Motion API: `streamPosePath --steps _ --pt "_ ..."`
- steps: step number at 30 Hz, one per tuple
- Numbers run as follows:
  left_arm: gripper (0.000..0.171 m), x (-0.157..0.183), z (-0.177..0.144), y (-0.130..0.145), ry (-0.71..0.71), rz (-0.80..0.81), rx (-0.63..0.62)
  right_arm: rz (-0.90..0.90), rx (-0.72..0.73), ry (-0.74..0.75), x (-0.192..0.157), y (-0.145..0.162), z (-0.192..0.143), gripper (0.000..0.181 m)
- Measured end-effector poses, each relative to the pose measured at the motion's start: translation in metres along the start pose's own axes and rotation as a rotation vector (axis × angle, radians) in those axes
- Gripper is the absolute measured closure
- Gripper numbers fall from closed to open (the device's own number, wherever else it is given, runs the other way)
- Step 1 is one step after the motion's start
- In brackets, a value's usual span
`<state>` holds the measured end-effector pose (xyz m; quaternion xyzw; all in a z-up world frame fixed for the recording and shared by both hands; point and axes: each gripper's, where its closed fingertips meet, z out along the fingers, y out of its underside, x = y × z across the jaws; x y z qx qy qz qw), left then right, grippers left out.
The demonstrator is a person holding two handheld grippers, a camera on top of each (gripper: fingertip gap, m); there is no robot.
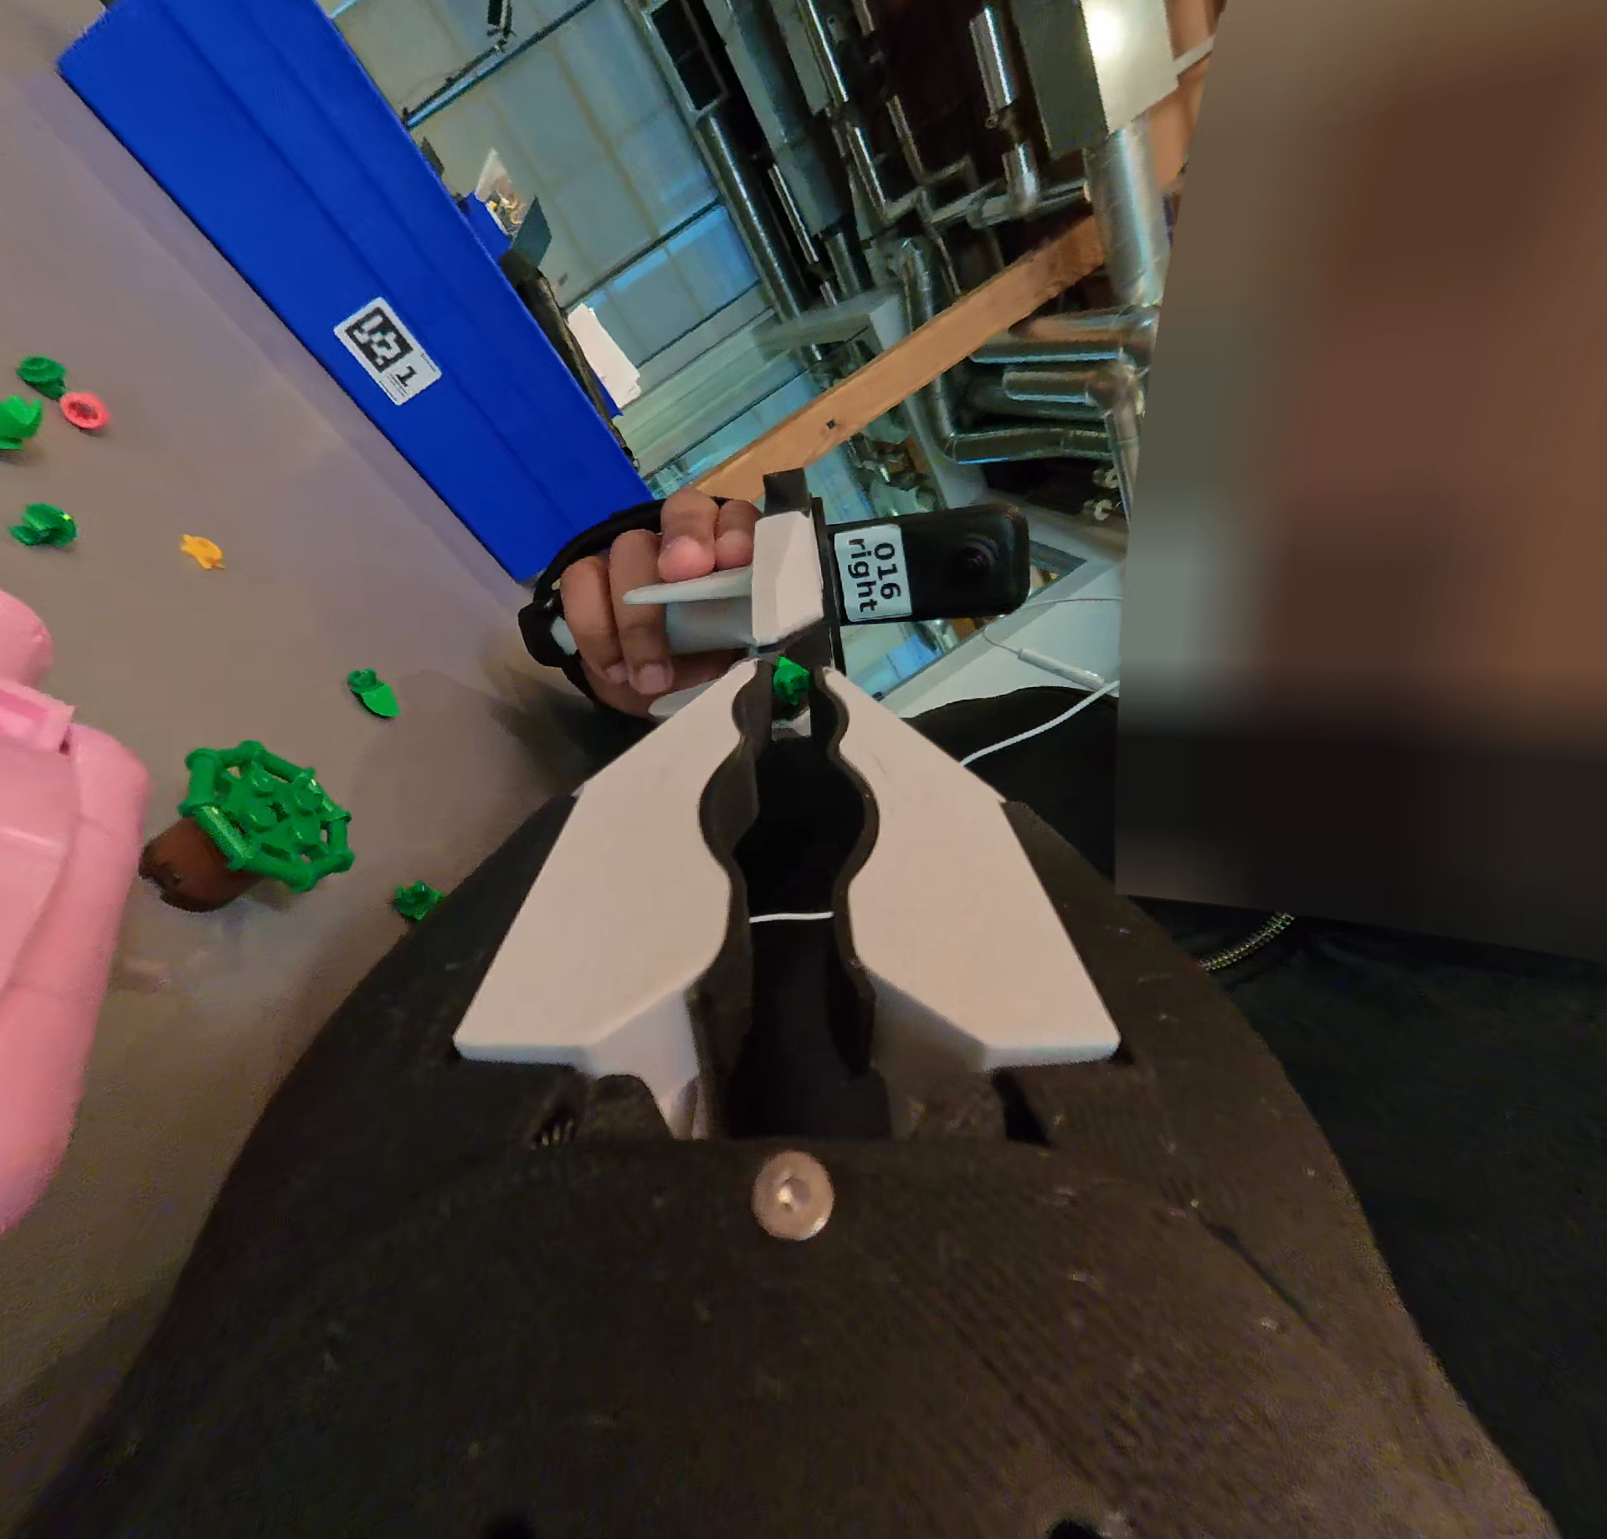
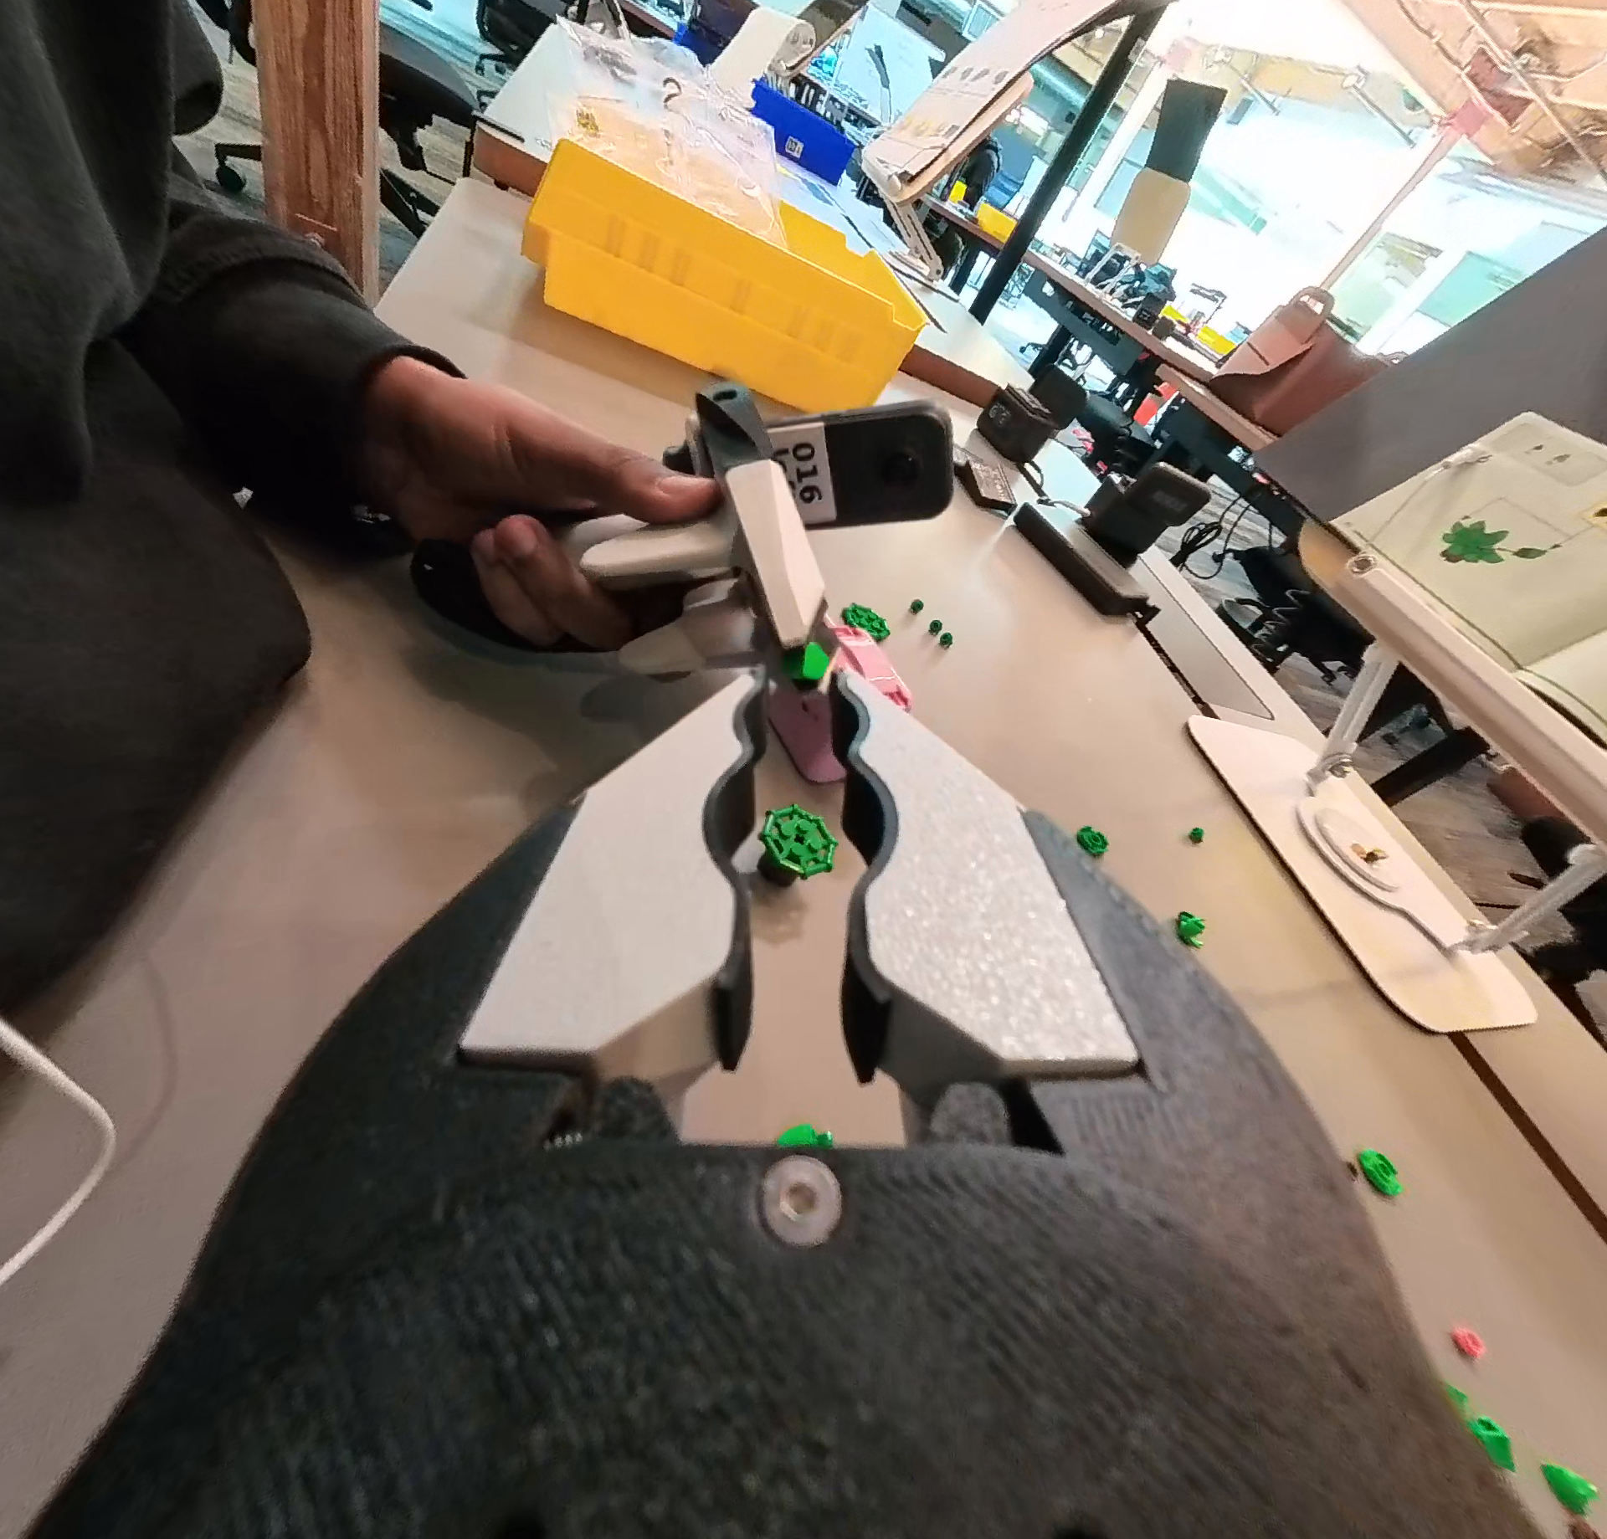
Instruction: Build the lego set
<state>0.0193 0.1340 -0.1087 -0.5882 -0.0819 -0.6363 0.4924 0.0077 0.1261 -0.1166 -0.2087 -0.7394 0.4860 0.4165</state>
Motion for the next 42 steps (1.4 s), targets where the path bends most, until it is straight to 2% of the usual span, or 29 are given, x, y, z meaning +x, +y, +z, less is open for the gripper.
streamPosePath --steps 10,13,16,20,24,30,42 --pt "0.167 0.001 0.004 0.004 0.014 -0.009 -0.020 0.036 0.019 -0.025 -0.002 -0.005 -0.001 0.174" --pt "0.145 0.000 0.001 0.001 -0.032 0.047 -0.017 0.101 0.041 -0.024 0.006 -0.006 -0.007 0.174" --pt "0.136 -0.006 -0.008 -0.006 -0.180 0.236 -0.023 0.226 -0.007 0.006 0.023 0.008 -0.011 0.174" --pt "0.126 -0.037 -0.020 -0.002 -0.522 0.530 -0.180 0.443 -0.172 -0.044 0.025 0.046 -0.005 0.174" --pt "0.124 -0.069 -0.025 0.011 -0.749 0.628 -0.341 0.565 -0.295 -0.108 0.010 0.069 0.005 0.174" --pt "0.125 -0.076 -0.033 0.003 -0.841 0.650 -0.328 0.652 -0.382 -0.132 -0.004 0.081 0.015 0.173" --pt "0.138 -0.096 -0.042 0.007 -0.962 0.604 -0.402 0.594 -0.412 -0.090 -0.004 0.087 0.019 0.174"
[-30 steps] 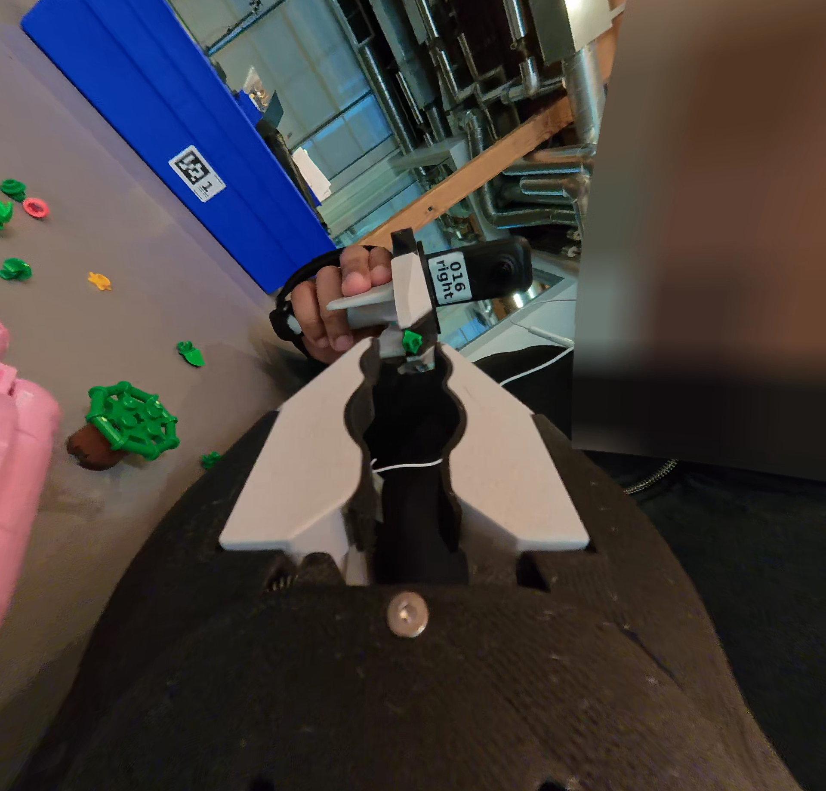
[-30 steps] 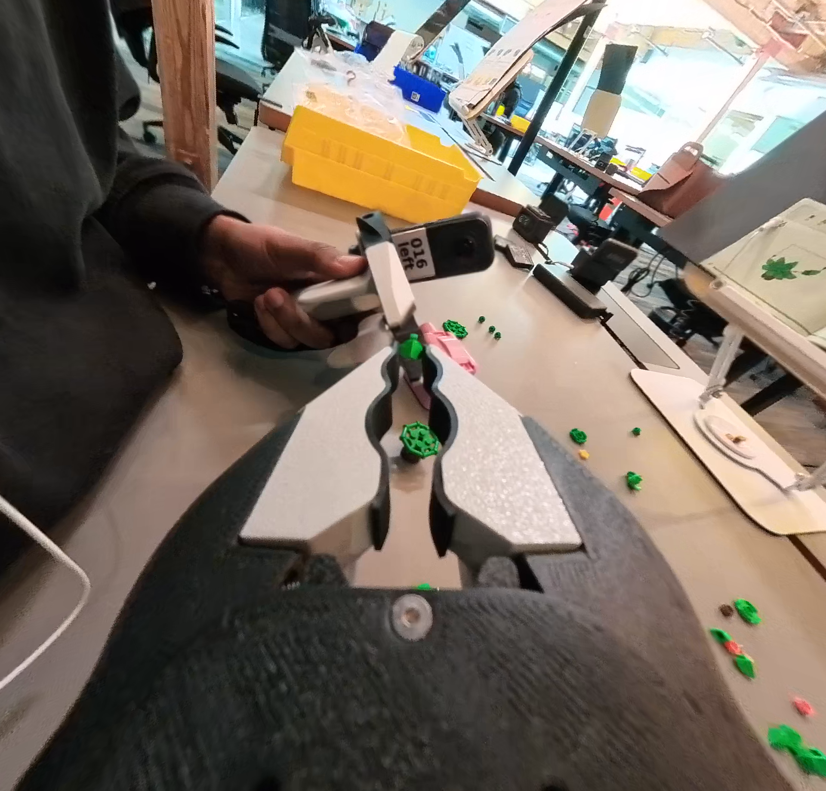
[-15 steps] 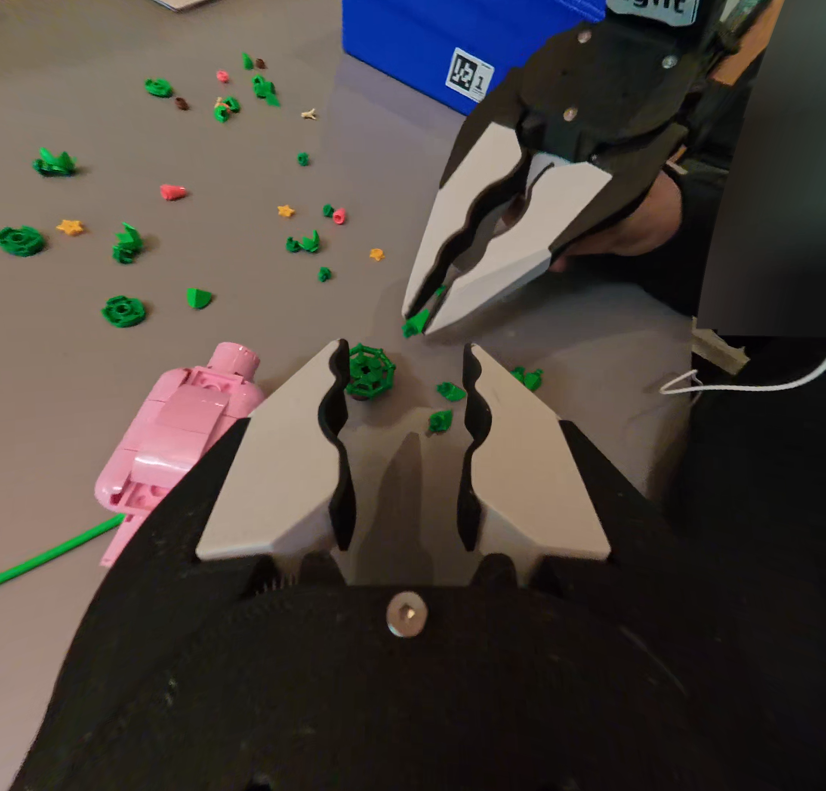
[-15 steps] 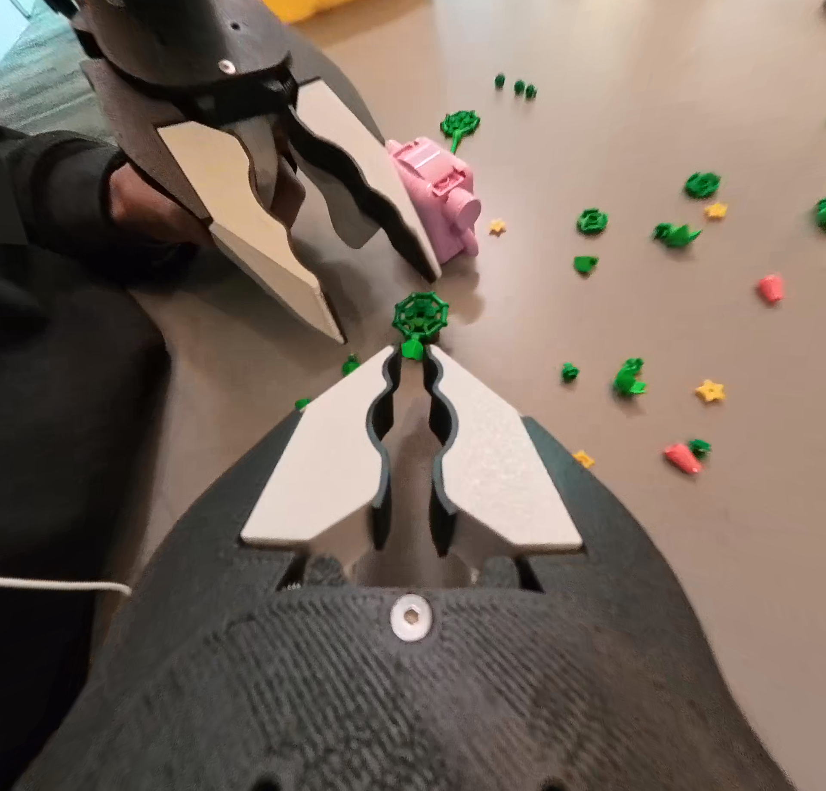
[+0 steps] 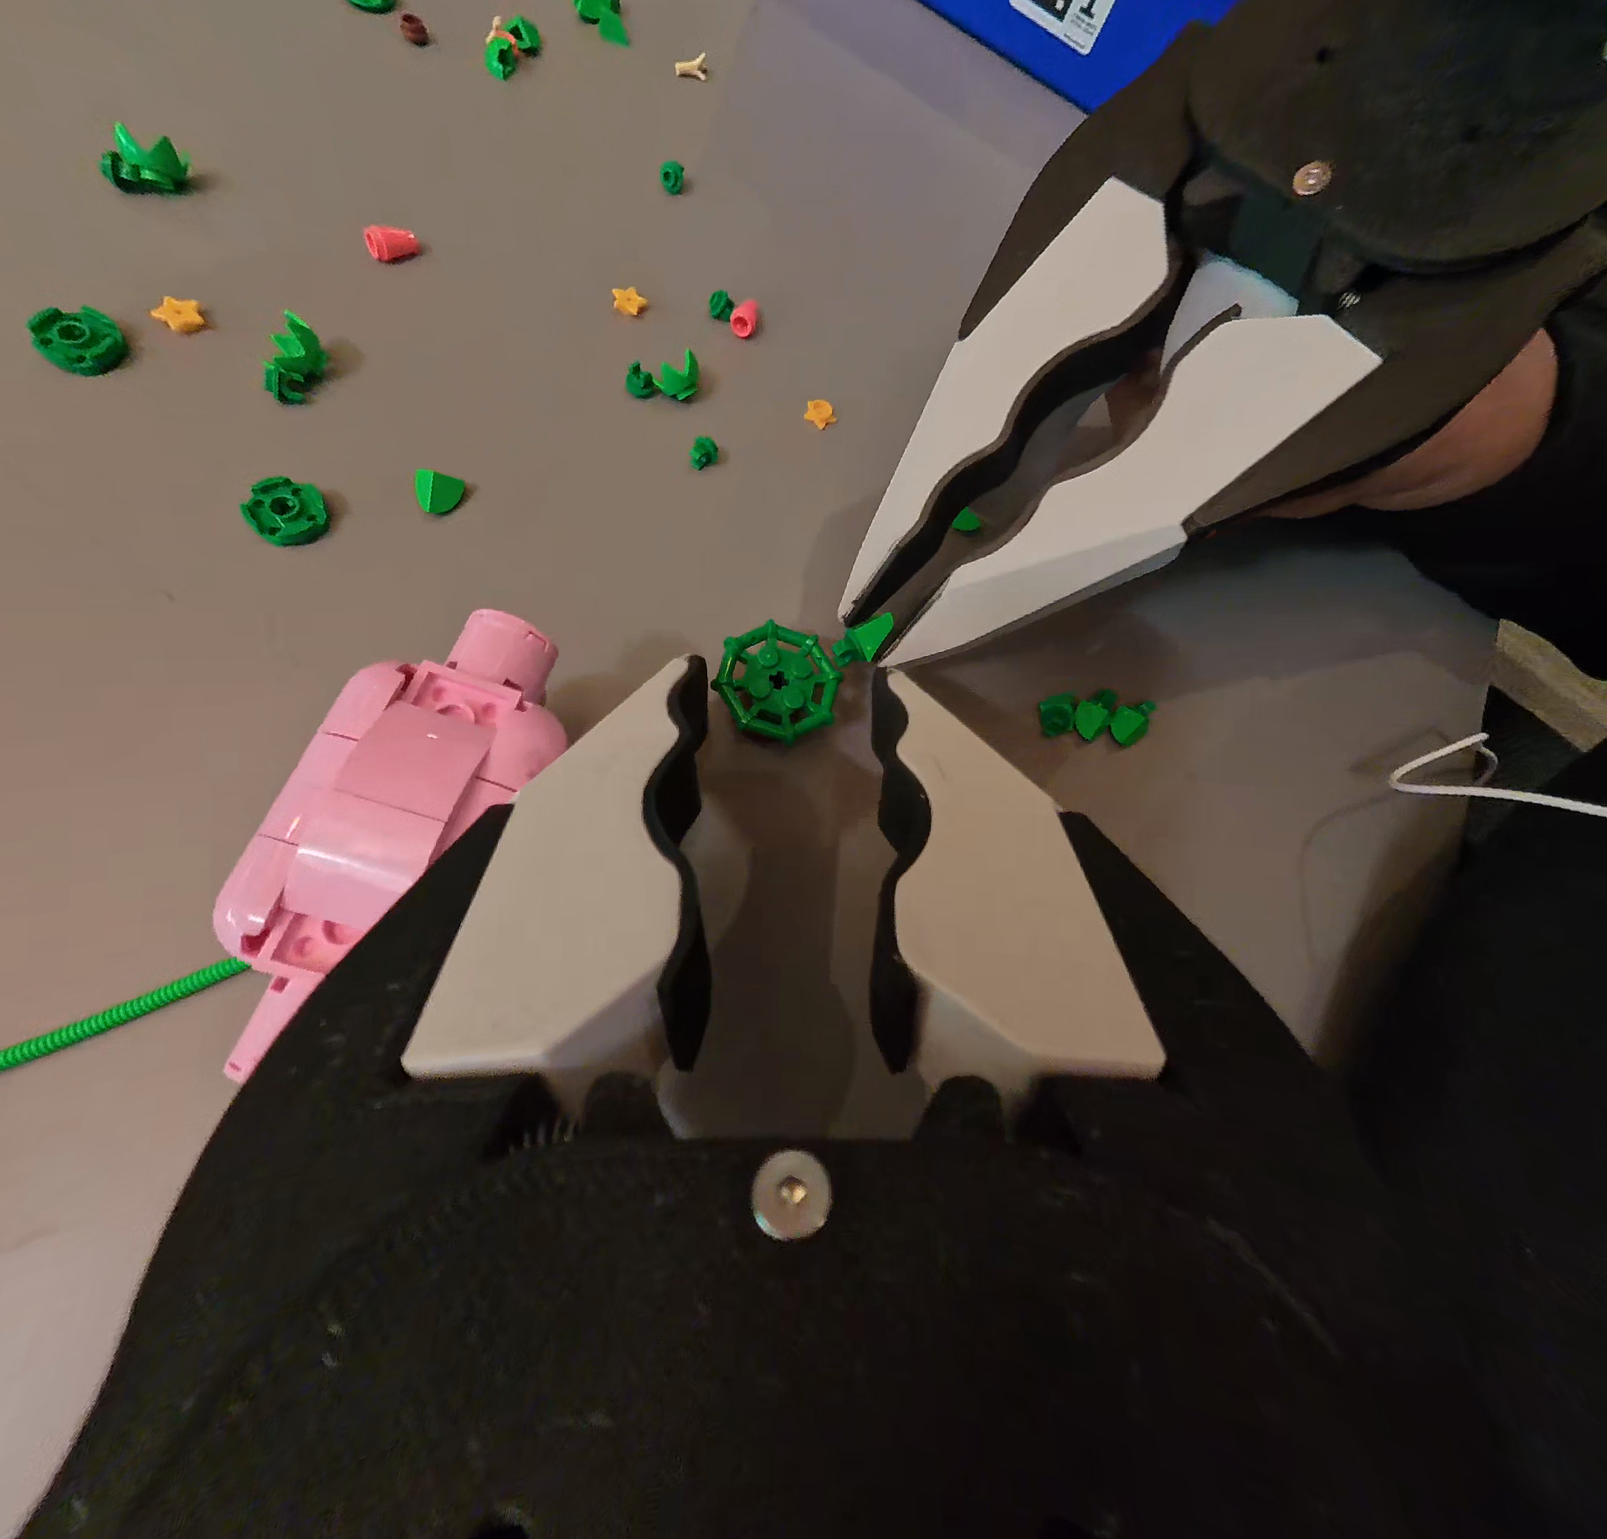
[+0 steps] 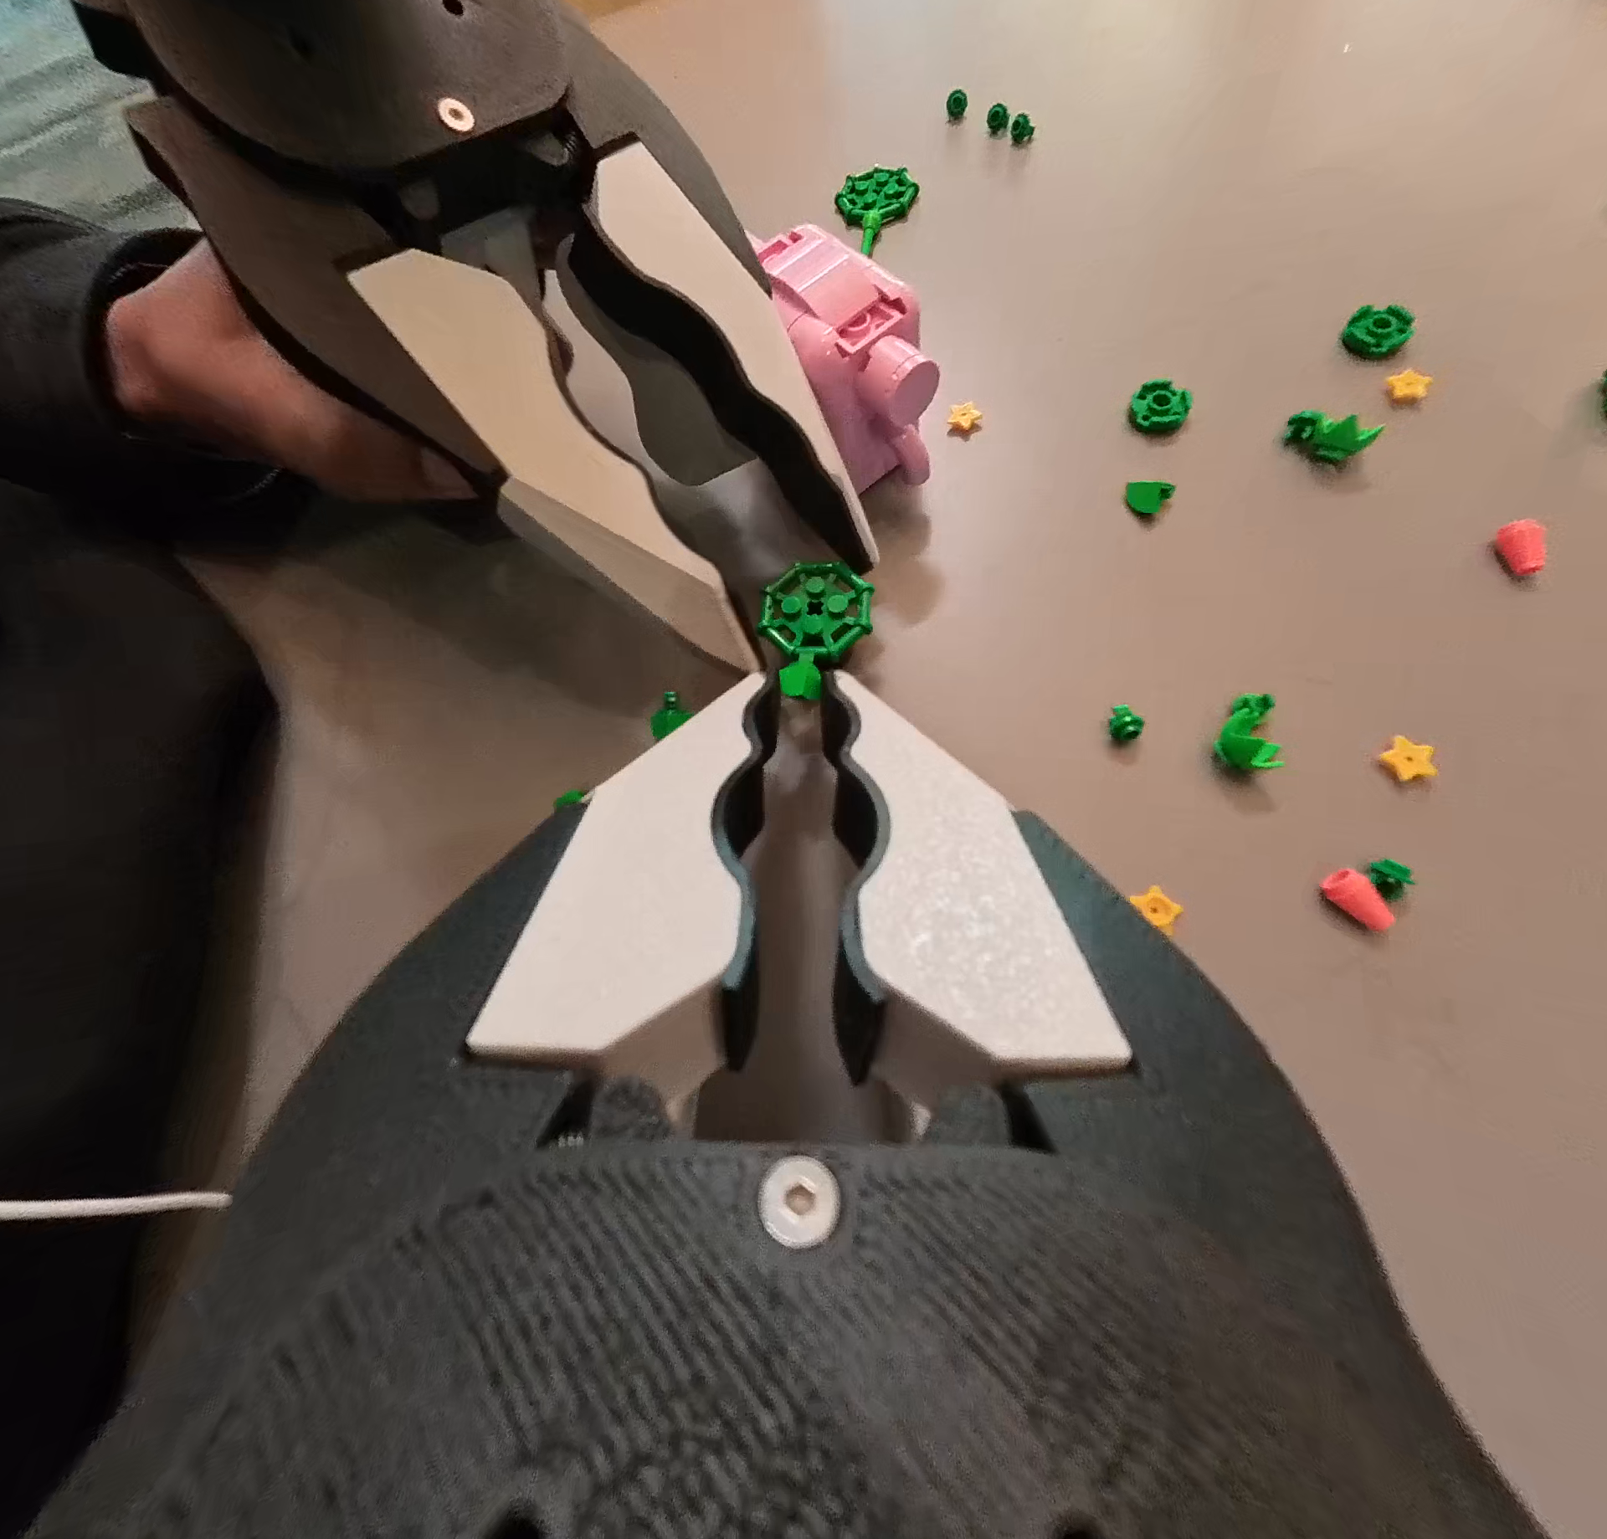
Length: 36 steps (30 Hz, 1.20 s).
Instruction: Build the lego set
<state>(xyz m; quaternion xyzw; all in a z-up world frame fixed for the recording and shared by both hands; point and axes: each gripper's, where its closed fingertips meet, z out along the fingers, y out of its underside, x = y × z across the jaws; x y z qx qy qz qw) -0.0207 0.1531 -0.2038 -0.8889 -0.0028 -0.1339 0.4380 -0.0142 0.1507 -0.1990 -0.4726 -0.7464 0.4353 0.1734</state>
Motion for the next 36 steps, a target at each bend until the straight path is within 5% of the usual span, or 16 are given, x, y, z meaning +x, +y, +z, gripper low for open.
streamPosePath --steps 36 --pt "0.146 0.006 -0.001 0.012 0.053 0.030 -0.067 -0.211 -0.017 -0.007 -0.006 0.004 0.000 0.174"
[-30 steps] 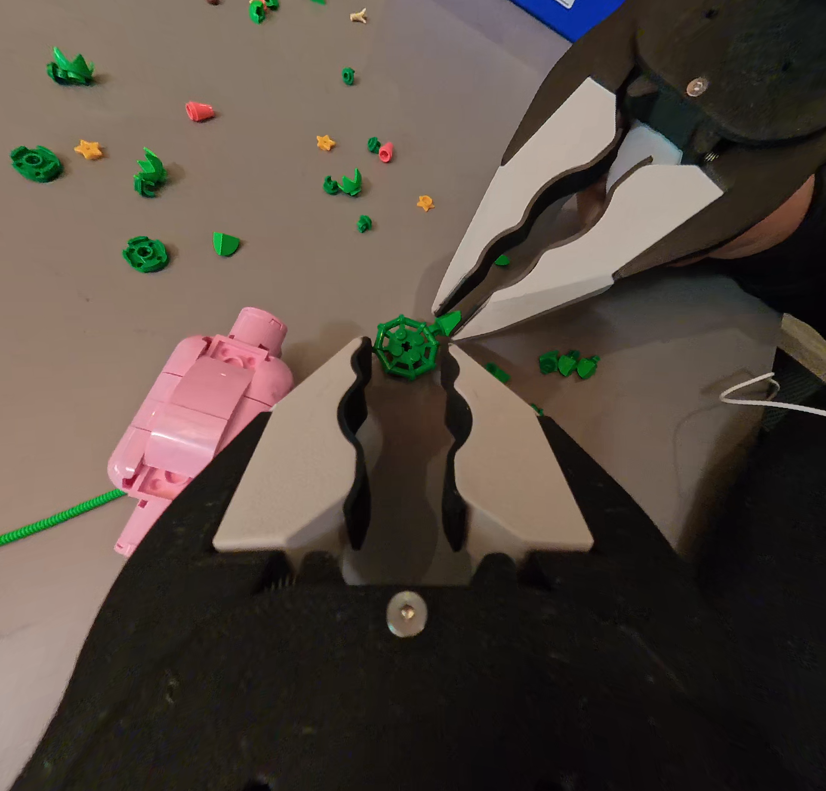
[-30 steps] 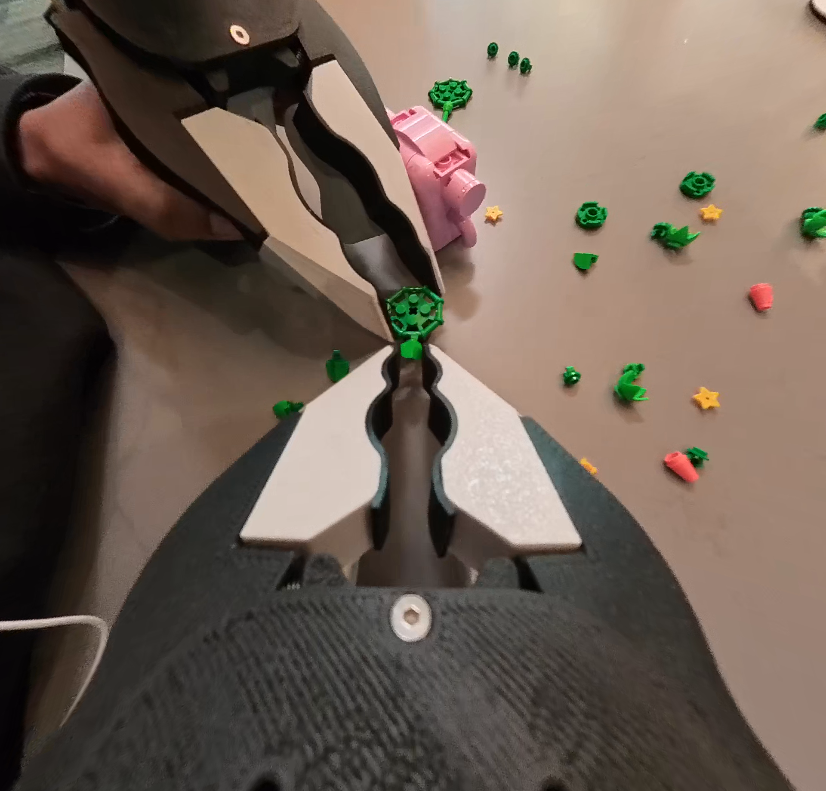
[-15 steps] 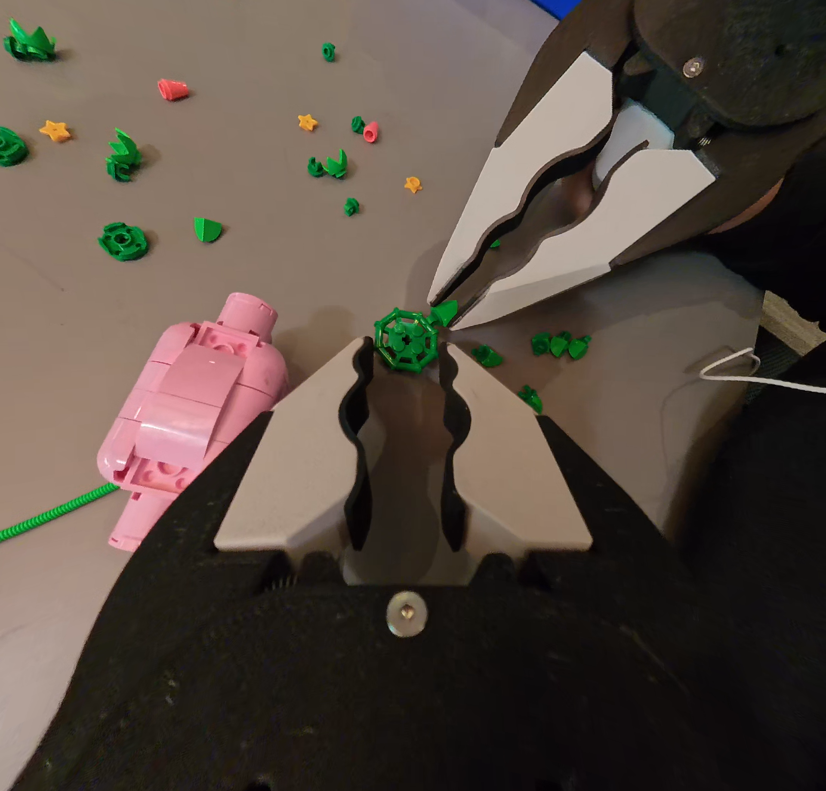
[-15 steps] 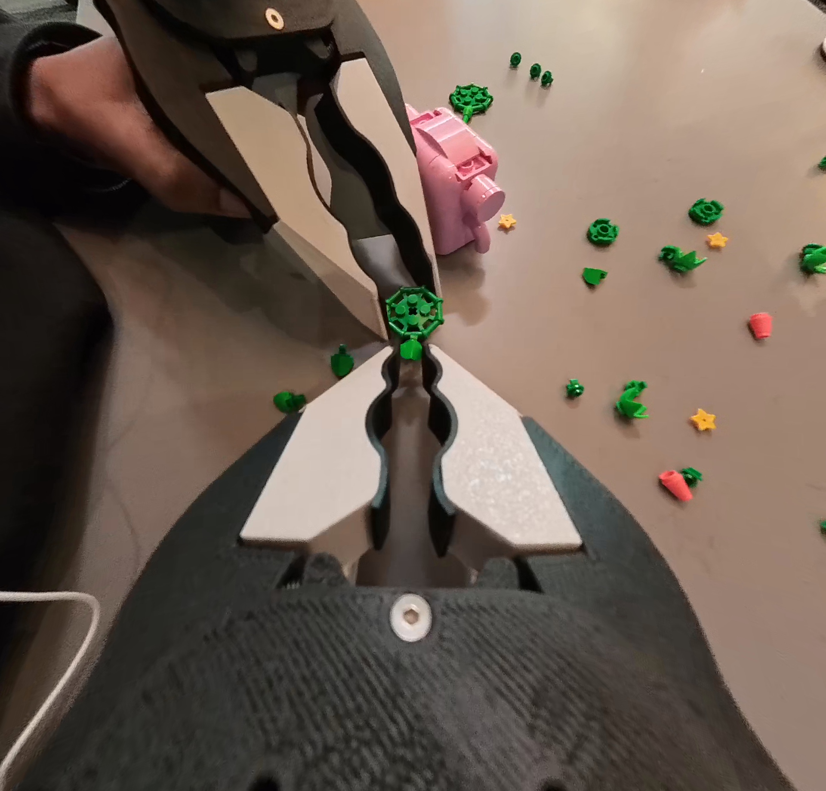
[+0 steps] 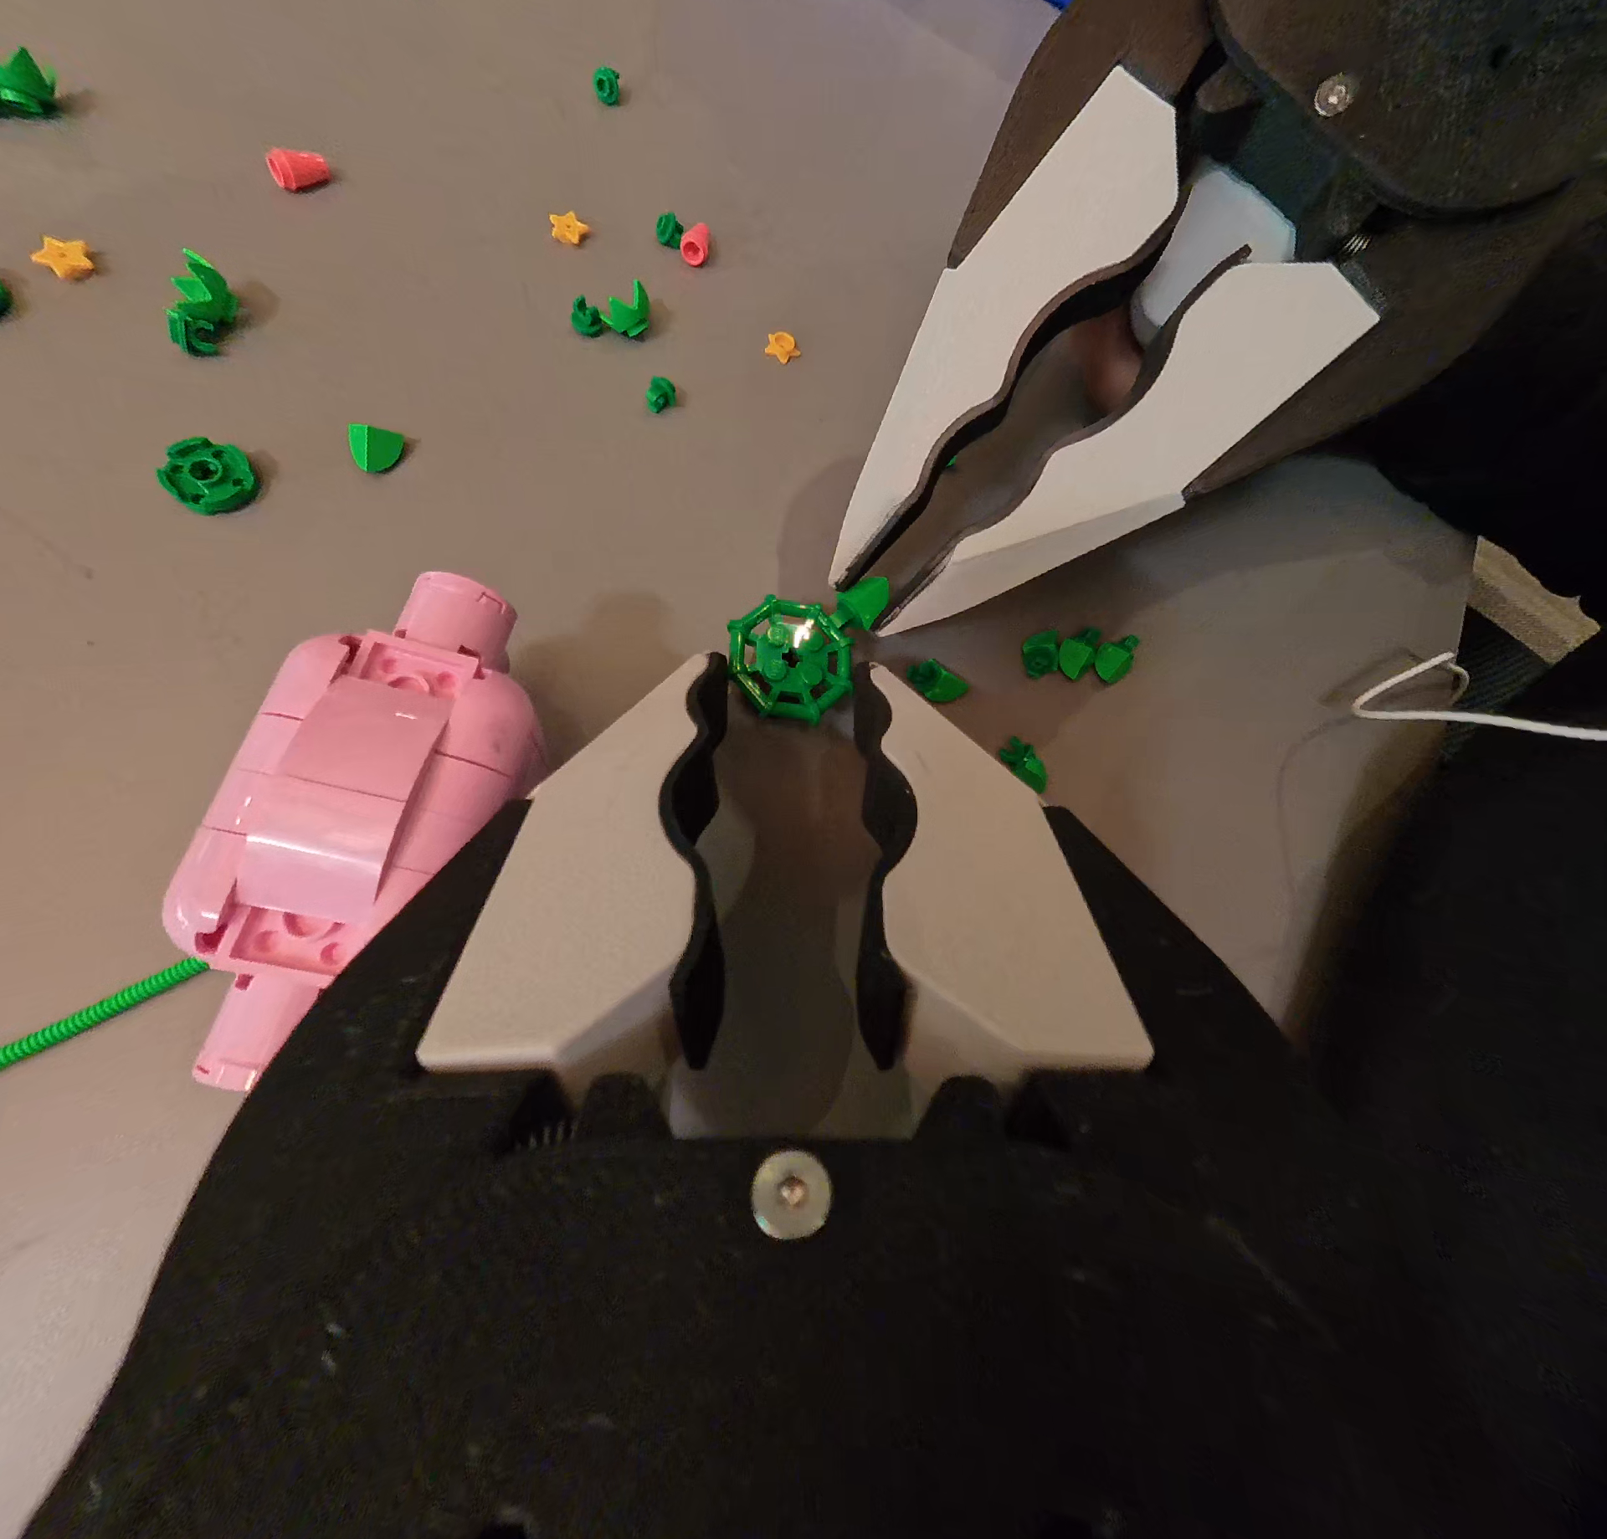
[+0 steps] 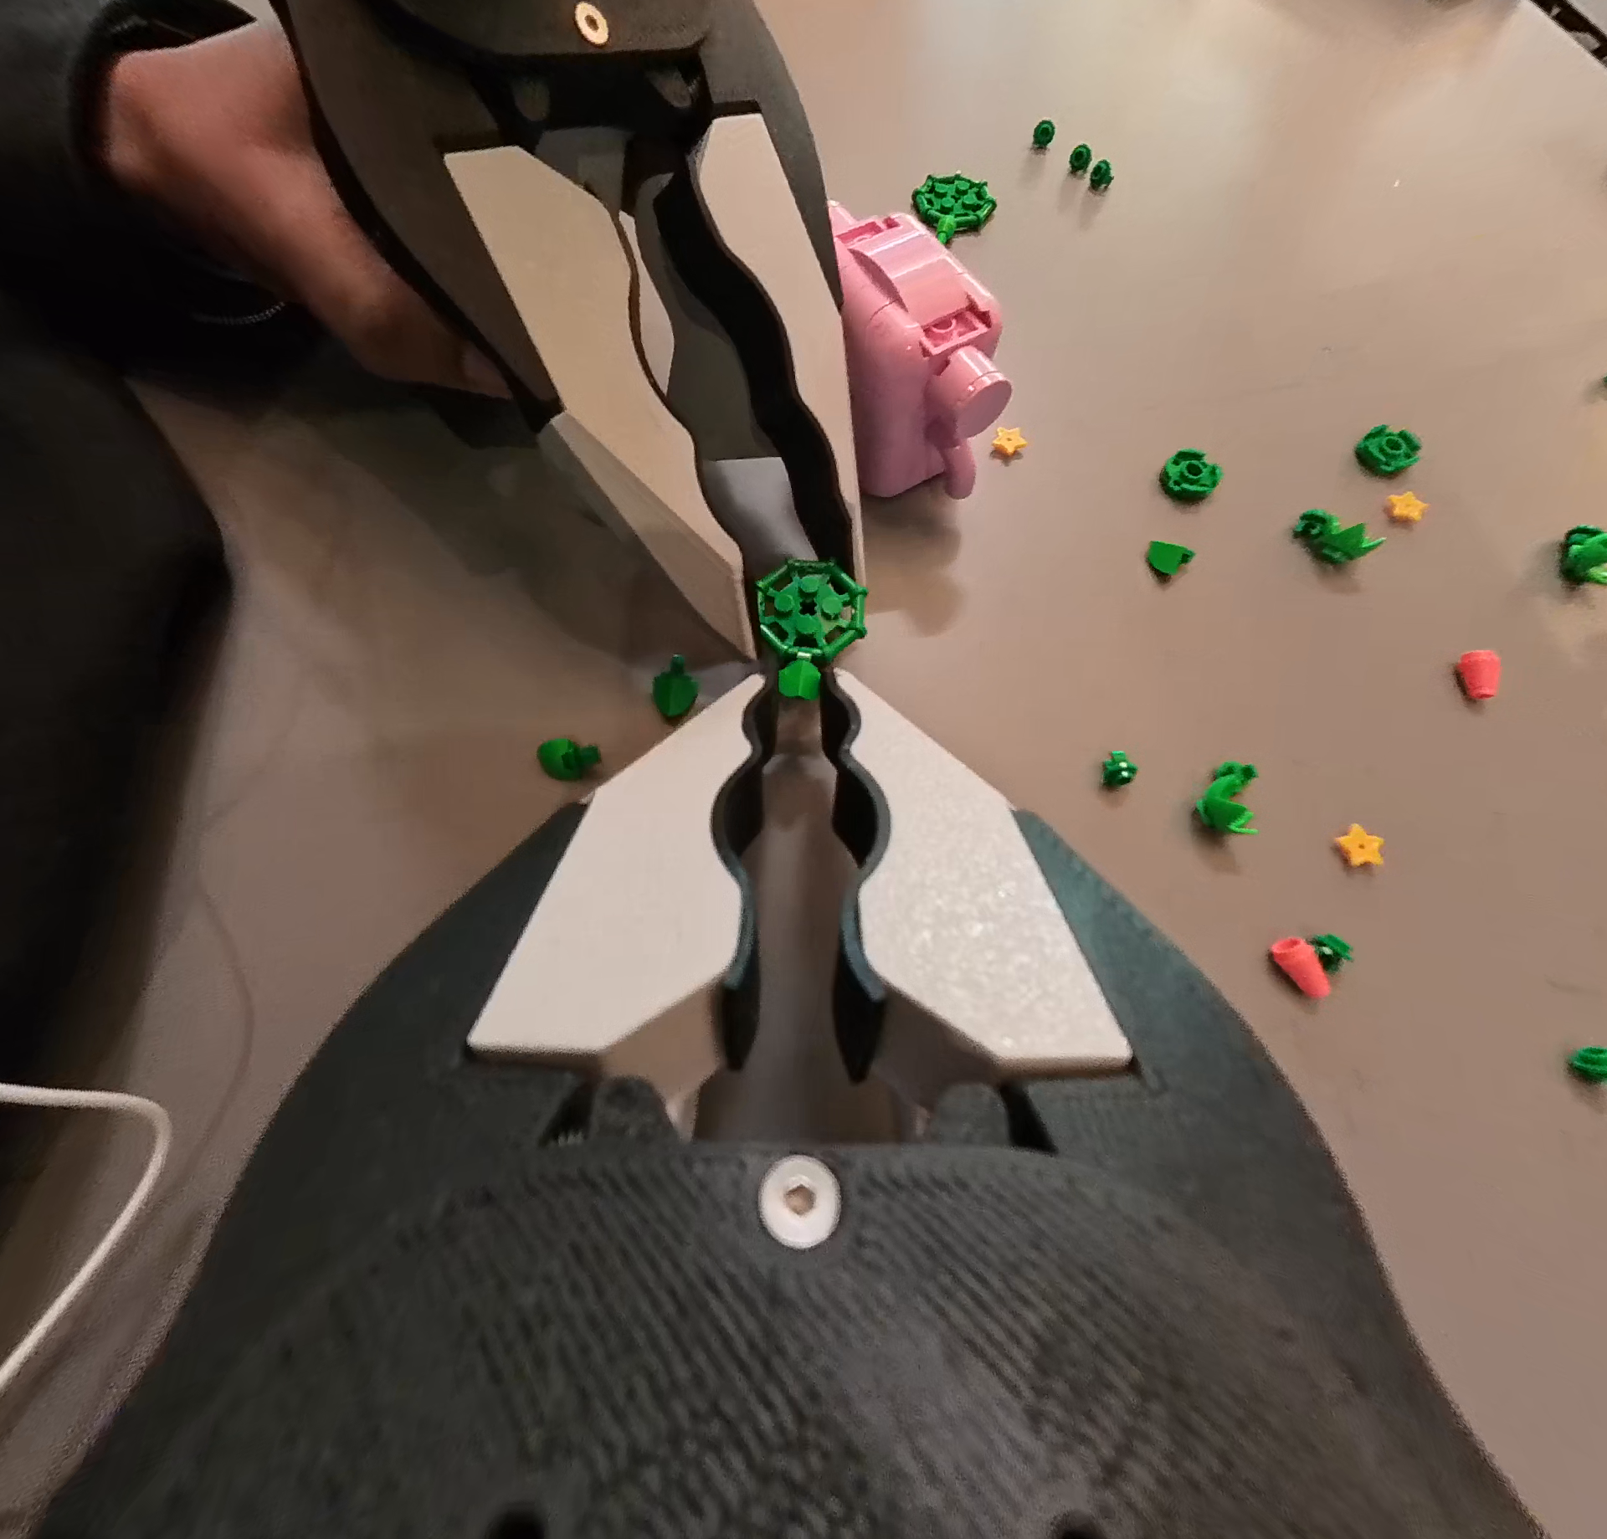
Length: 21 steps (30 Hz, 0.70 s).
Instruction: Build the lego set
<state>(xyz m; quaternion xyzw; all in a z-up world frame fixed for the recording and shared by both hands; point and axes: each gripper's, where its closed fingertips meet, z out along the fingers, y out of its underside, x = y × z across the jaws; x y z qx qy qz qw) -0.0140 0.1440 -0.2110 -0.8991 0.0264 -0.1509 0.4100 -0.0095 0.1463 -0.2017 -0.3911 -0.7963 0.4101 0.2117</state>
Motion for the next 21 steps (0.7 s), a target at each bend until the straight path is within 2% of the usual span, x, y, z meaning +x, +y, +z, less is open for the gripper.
streamPosePath --steps 21 --pt "0.145 0.0023 0.0017 0.0016 0.013 0.002 -0.015 0.016 -0.011 -0.076 0.0002 0.0019 -0.0002 0.174"
